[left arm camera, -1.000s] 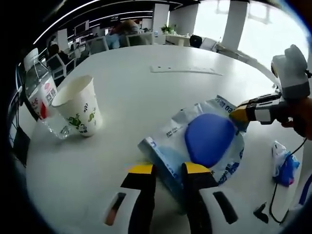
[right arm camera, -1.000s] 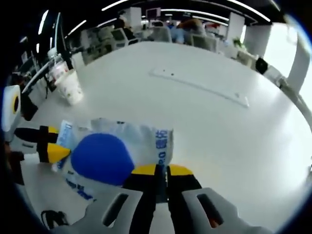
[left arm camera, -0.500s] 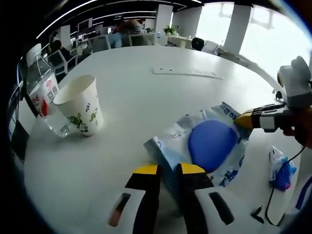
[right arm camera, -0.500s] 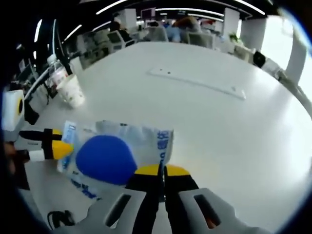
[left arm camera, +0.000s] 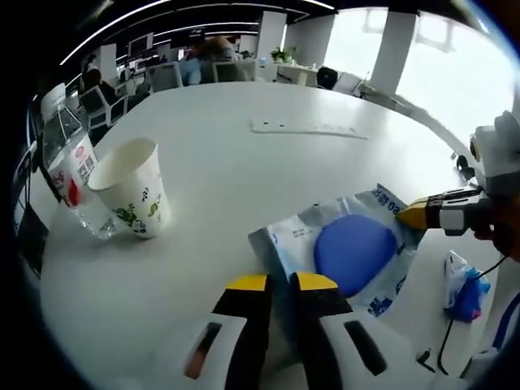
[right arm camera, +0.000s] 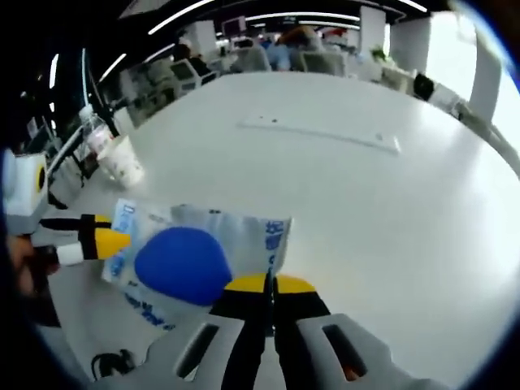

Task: Arrange the tabletop items into an orderly group along one side of the table until the central work area is clear of visible clutter.

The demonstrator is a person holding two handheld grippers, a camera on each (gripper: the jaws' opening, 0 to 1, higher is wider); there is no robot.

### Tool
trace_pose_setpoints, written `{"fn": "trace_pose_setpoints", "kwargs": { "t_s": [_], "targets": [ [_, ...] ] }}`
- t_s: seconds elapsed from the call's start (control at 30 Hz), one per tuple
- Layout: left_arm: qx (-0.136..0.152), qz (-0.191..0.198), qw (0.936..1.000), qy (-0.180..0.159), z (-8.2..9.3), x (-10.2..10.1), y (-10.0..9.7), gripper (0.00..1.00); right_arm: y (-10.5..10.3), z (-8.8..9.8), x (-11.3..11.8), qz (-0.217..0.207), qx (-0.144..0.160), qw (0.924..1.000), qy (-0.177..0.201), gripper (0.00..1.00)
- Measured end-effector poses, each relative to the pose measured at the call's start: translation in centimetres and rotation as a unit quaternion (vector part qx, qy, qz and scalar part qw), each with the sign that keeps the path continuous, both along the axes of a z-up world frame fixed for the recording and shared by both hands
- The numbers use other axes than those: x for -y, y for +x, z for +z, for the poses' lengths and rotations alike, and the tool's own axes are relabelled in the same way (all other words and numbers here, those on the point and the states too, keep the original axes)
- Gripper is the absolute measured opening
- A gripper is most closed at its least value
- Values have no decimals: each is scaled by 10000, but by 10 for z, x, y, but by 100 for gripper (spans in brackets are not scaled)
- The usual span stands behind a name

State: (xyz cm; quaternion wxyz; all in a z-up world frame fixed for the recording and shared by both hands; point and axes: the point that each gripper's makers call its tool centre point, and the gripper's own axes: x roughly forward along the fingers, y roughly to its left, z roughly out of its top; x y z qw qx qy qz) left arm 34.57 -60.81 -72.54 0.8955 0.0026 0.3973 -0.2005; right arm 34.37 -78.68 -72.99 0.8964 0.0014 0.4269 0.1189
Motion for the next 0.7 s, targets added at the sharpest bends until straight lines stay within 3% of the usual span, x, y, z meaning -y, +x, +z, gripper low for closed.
{"fn": "trace_pose_setpoints", "kwargs": {
  "t_s": [0.5,0.7],
  "targets": [
    [112,-97,9999,-59,14,4,13,7,-8,3,-1,-326,-71,9988,371,0],
    [180,-104,9998,-72,21,4,22,6,-3,10,-1,-386,20,9982,447,0]
  ]
}}
